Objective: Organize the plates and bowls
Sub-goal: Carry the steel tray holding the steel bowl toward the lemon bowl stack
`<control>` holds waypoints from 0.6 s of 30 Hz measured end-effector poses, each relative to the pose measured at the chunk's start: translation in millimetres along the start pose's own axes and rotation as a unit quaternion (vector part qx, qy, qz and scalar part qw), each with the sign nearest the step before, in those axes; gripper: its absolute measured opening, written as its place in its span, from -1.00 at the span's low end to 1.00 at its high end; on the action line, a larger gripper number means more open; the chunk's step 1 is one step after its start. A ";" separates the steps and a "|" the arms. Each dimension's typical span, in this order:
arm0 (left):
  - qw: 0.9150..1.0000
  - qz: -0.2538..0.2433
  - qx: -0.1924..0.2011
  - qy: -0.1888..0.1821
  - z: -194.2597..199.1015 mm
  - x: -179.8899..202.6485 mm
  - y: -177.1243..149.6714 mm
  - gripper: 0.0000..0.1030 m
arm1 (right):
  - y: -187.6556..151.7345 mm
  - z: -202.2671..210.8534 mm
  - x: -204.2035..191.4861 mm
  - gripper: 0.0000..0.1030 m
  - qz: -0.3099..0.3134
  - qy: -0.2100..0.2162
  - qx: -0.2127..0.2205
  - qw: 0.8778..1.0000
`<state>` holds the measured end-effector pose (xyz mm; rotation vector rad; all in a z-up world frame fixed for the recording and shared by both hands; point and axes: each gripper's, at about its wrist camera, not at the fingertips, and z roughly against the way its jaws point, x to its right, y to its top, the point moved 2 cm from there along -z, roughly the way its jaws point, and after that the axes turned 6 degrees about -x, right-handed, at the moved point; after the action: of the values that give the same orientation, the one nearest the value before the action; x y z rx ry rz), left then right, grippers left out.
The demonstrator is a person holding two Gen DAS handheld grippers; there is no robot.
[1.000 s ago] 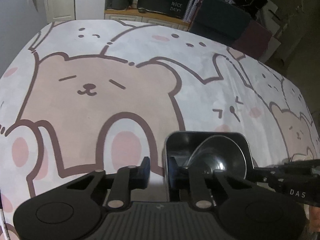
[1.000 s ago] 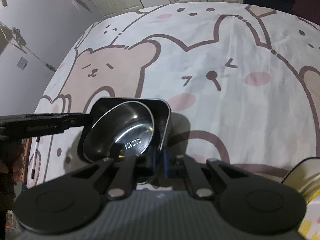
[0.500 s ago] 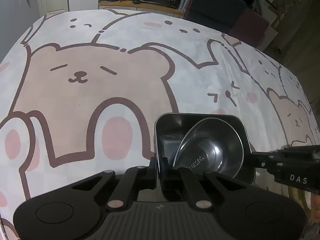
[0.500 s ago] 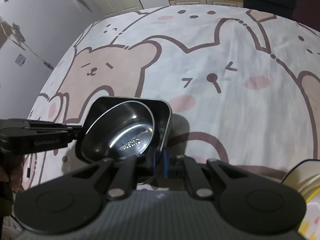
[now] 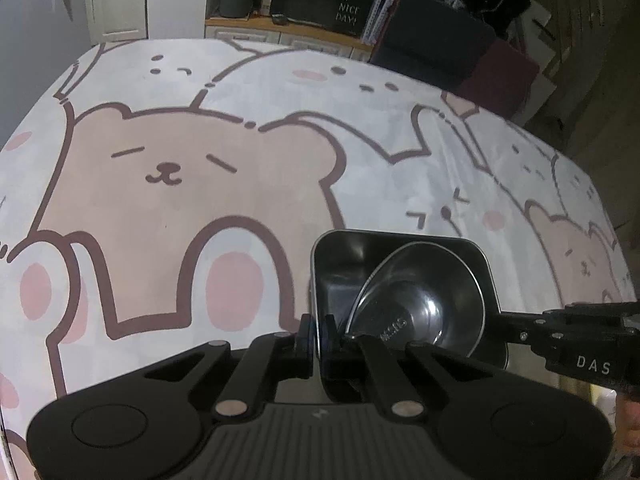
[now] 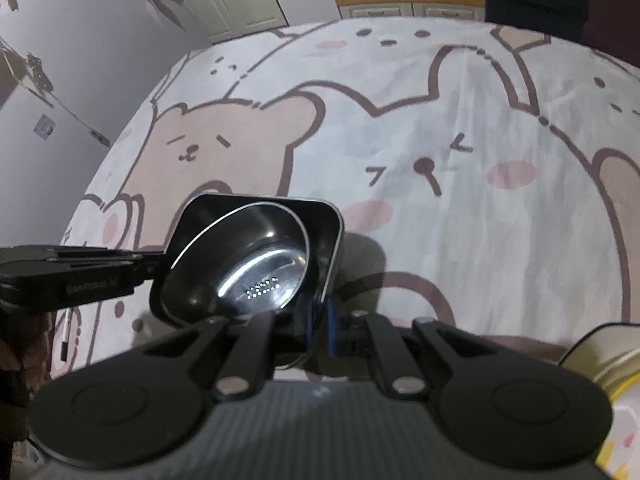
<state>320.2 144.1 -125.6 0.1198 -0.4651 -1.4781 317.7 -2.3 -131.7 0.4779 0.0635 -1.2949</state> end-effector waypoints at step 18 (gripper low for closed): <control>0.997 -0.038 0.058 -0.031 54.1 93.8 -0.8 -0.92 | -19.9 97.6 41.9 -0.85 -0.017 -0.016 0.079 0.997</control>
<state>301.5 63.6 -55.6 0.1848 -0.6027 -1.5333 289.8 -80.7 -62.7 0.5926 -0.0574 -1.3461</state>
